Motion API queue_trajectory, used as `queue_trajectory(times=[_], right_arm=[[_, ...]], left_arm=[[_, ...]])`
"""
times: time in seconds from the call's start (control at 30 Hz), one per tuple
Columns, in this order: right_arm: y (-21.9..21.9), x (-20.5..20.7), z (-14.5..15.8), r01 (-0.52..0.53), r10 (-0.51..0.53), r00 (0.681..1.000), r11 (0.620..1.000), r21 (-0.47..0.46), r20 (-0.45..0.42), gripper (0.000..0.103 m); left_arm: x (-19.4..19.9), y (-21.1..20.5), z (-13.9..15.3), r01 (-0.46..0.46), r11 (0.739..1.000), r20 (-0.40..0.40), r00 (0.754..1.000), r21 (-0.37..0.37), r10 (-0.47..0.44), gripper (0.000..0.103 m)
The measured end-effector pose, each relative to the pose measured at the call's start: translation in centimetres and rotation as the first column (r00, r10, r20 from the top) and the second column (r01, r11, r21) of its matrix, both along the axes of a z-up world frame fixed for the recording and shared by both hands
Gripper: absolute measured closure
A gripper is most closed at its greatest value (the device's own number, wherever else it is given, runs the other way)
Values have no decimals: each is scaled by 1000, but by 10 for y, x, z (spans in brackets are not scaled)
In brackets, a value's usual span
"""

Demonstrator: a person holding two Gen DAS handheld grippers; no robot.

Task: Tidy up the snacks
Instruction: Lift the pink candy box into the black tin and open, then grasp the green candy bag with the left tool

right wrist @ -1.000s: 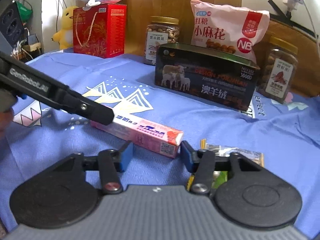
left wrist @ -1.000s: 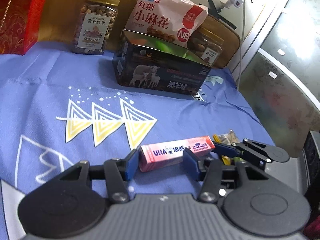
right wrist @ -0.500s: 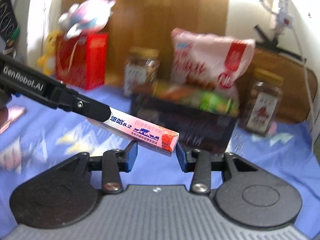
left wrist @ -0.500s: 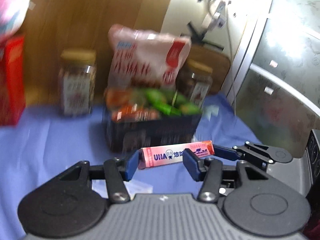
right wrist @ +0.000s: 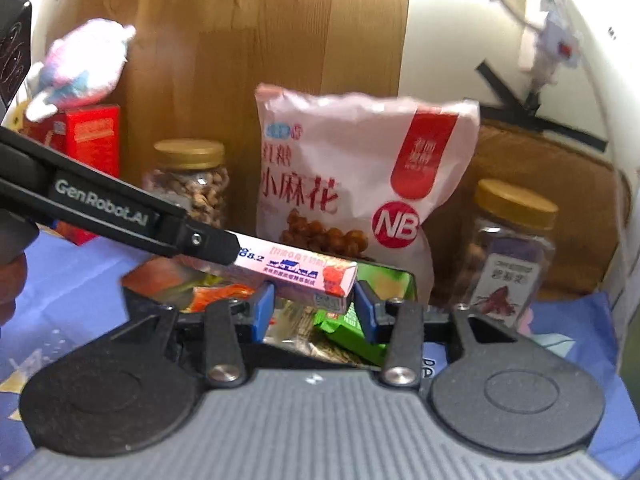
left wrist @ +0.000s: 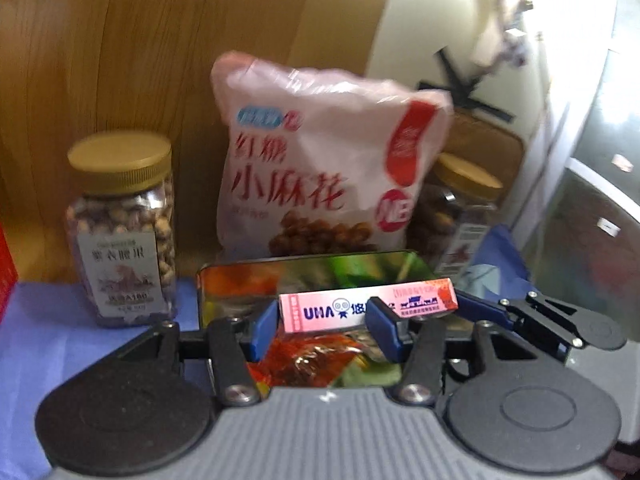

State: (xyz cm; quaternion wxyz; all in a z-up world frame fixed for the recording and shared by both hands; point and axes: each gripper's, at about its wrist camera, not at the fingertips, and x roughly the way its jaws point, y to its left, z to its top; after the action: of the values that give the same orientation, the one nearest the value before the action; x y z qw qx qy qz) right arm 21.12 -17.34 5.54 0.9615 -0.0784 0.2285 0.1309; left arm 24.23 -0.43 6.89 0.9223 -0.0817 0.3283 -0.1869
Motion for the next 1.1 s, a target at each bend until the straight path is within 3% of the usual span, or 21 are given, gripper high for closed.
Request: queue_trajectory(times=[0.13, 0.33, 0.57, 0.67, 0.8, 0.9, 1.1], right_arm=[[2, 11, -11, 0, 0, 1000, 1000, -14, -13, 53], [-5, -2, 0, 1, -1, 1000, 1000, 18, 26, 45], [-44, -67, 23, 3, -12, 998, 986, 167, 55, 45], [-72, -104, 11, 19, -18, 1000, 971, 237, -5, 45], [-102, -148, -14, 83, -39, 989, 946, 312, -144, 45], [-115, -178, -26, 136, -66, 976, 928, 347, -207, 45], [-116, -208, -43, 172, -42, 954, 888, 427, -297, 45]], left_arm=[[18, 1, -16, -43, 999, -50, 998, -14, 43, 55], [16, 5, -13, -69, 997, -46, 997, -33, 67, 53], [-57, 7, 11, 61, 994, 22, 998, -93, -59, 51], [-91, -6, -4, 166, 981, -36, 985, -98, -170, 51], [-131, -31, -36, 286, 951, -154, 941, -117, -302, 51], [-159, -41, -47, 335, 934, -190, 916, -127, -355, 51], [-196, -55, -60, 371, 918, -230, 890, -137, -394, 51]])
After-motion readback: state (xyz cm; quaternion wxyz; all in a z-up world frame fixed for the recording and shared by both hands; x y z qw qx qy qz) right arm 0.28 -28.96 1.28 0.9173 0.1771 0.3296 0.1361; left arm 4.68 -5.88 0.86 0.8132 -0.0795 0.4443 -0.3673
